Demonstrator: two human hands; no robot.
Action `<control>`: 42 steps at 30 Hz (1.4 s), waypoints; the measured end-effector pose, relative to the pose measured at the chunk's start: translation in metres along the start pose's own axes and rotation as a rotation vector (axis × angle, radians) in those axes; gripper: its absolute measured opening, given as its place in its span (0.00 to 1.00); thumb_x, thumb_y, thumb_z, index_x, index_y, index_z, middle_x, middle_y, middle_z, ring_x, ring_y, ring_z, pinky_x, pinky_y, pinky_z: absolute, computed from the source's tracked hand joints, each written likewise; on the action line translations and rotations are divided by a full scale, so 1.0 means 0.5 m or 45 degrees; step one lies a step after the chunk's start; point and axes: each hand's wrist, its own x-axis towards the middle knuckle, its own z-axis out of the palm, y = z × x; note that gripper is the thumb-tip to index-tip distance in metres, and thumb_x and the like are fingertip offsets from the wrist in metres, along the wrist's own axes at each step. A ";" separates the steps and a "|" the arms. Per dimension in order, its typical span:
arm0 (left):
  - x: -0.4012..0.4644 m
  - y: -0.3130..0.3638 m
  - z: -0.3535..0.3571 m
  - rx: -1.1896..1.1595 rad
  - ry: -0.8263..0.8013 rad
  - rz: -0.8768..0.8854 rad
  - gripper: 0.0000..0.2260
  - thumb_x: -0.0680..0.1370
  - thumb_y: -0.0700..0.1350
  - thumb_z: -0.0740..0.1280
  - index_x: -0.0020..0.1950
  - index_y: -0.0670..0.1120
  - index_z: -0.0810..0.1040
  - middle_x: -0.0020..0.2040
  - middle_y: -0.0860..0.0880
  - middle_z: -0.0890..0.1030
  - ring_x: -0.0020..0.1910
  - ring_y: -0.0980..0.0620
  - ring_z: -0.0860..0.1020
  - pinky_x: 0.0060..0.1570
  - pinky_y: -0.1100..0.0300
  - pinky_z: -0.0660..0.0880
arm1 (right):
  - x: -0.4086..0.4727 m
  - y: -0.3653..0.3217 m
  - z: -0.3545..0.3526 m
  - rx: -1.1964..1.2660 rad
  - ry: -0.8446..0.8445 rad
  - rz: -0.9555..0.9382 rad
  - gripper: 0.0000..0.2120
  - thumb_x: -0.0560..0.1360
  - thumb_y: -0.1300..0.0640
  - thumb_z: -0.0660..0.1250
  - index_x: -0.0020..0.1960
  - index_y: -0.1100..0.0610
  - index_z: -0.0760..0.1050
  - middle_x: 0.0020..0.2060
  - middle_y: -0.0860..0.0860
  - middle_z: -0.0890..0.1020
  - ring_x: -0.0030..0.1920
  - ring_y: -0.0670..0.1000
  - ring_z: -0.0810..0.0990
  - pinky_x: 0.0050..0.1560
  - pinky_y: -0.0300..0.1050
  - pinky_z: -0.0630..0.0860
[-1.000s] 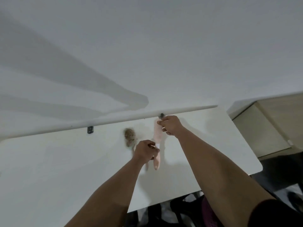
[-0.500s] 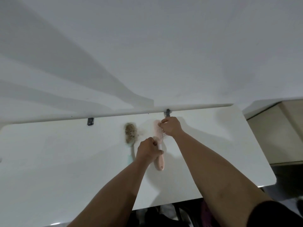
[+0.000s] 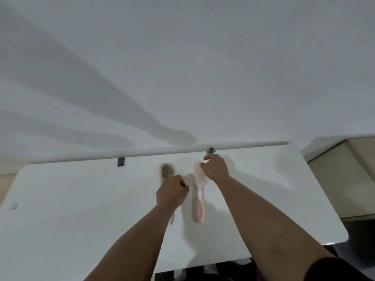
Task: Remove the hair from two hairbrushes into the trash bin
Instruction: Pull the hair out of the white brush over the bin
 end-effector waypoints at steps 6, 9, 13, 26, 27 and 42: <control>-0.001 -0.068 -0.020 -0.032 0.261 -0.133 0.26 0.74 0.56 0.71 0.70 0.50 0.69 0.62 0.48 0.73 0.62 0.43 0.74 0.45 0.52 0.73 | -0.014 -0.052 0.034 0.103 -0.140 -0.048 0.16 0.77 0.54 0.71 0.64 0.54 0.80 0.56 0.53 0.86 0.57 0.54 0.79 0.66 0.48 0.76; 0.009 -0.090 -0.014 -0.048 0.141 -0.242 0.33 0.73 0.59 0.73 0.73 0.49 0.67 0.65 0.46 0.72 0.63 0.41 0.76 0.46 0.52 0.70 | -0.016 -0.071 0.076 0.112 -0.265 -0.053 0.19 0.75 0.50 0.72 0.64 0.53 0.79 0.57 0.55 0.85 0.54 0.58 0.86 0.62 0.56 0.81; 0.021 -0.103 -0.006 -0.079 0.098 -0.255 0.19 0.73 0.53 0.72 0.61 0.50 0.75 0.56 0.49 0.71 0.47 0.43 0.79 0.42 0.54 0.72 | -0.030 -0.094 0.129 0.176 -0.361 -0.028 0.20 0.79 0.54 0.69 0.70 0.55 0.77 0.58 0.56 0.84 0.49 0.61 0.87 0.49 0.52 0.86; 0.002 -0.032 -0.059 -0.563 -0.035 0.154 0.29 0.73 0.39 0.71 0.72 0.51 0.67 0.42 0.51 0.80 0.41 0.47 0.80 0.41 0.52 0.76 | -0.112 -0.085 0.027 1.001 -0.149 0.230 0.04 0.77 0.66 0.73 0.50 0.61 0.79 0.37 0.57 0.83 0.32 0.52 0.82 0.35 0.43 0.77; 0.001 -0.011 -0.059 -0.566 -0.067 0.202 0.32 0.74 0.39 0.71 0.75 0.50 0.64 0.43 0.51 0.79 0.42 0.47 0.80 0.40 0.54 0.74 | -0.128 -0.075 0.003 1.070 -0.113 0.232 0.05 0.77 0.67 0.73 0.50 0.61 0.79 0.37 0.56 0.83 0.32 0.51 0.82 0.36 0.43 0.78; -0.282 0.344 0.132 -0.693 -0.937 0.645 0.19 0.85 0.58 0.61 0.60 0.41 0.74 0.48 0.37 0.87 0.36 0.45 0.84 0.39 0.49 0.84 | -0.522 0.306 -0.250 1.448 0.620 0.378 0.02 0.76 0.65 0.74 0.48 0.61 0.86 0.39 0.56 0.87 0.40 0.52 0.87 0.47 0.46 0.84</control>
